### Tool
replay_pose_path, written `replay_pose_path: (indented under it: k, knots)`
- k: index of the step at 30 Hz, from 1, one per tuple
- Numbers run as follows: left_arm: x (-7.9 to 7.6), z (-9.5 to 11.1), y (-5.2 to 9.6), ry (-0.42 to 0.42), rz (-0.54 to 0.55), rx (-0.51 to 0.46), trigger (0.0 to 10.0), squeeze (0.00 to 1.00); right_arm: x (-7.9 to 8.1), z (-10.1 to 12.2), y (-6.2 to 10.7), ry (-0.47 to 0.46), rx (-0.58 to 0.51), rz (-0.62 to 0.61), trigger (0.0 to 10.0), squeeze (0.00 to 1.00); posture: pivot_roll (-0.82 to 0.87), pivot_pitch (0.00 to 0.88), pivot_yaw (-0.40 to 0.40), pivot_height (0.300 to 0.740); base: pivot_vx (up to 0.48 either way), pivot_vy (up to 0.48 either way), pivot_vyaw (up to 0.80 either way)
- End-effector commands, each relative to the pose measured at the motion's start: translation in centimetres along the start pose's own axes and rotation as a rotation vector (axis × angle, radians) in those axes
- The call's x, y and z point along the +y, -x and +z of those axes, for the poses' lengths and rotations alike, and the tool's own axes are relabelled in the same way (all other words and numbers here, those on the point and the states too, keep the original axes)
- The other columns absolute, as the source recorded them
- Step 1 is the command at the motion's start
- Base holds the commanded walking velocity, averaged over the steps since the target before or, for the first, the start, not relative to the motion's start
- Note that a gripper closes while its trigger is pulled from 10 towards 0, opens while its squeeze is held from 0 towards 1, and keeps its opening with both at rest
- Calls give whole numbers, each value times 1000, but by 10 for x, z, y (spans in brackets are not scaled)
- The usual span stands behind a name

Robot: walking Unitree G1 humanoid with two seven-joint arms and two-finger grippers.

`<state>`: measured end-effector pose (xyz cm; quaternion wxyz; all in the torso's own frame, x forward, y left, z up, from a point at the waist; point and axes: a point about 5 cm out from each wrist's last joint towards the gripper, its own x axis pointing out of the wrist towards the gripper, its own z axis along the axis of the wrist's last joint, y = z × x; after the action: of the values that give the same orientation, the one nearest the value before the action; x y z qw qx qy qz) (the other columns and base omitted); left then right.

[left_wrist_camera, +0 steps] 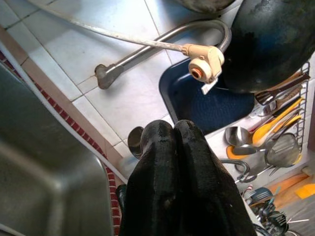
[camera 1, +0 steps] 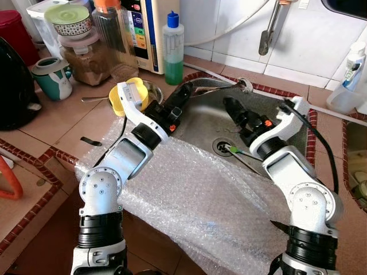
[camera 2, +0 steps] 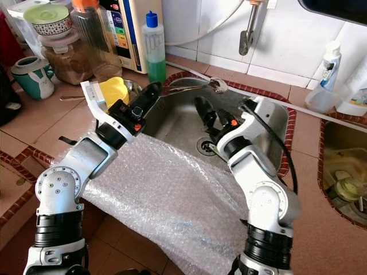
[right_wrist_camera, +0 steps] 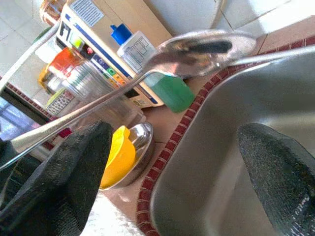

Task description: Kitchen organization

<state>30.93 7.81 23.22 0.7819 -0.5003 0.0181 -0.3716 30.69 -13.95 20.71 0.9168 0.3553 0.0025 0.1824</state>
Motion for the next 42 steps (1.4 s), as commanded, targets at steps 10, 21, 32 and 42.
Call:
replay_pose_path:
  k: [10,21,32,42]
  knots:
    - [-6,-12,-7,25,-12,20,0,0,29,-1,0,-186,-7,154,10000,0,-48,110,29,740,0,0,0]
    - [-17,-17,-9,49,-60,39,0,0,27,10,-6,-327,-92,146,10000,0,-49,112,35,740,0,0,0]
    - [-18,-21,-9,58,-70,55,0,0,30,21,-19,-343,-138,160,0,0,-50,108,33,740,0,0,0]
    - [-14,-22,-6,50,-49,60,0,0,24,16,-20,-341,-123,114,0,0,-50,112,30,740,0,0,0]
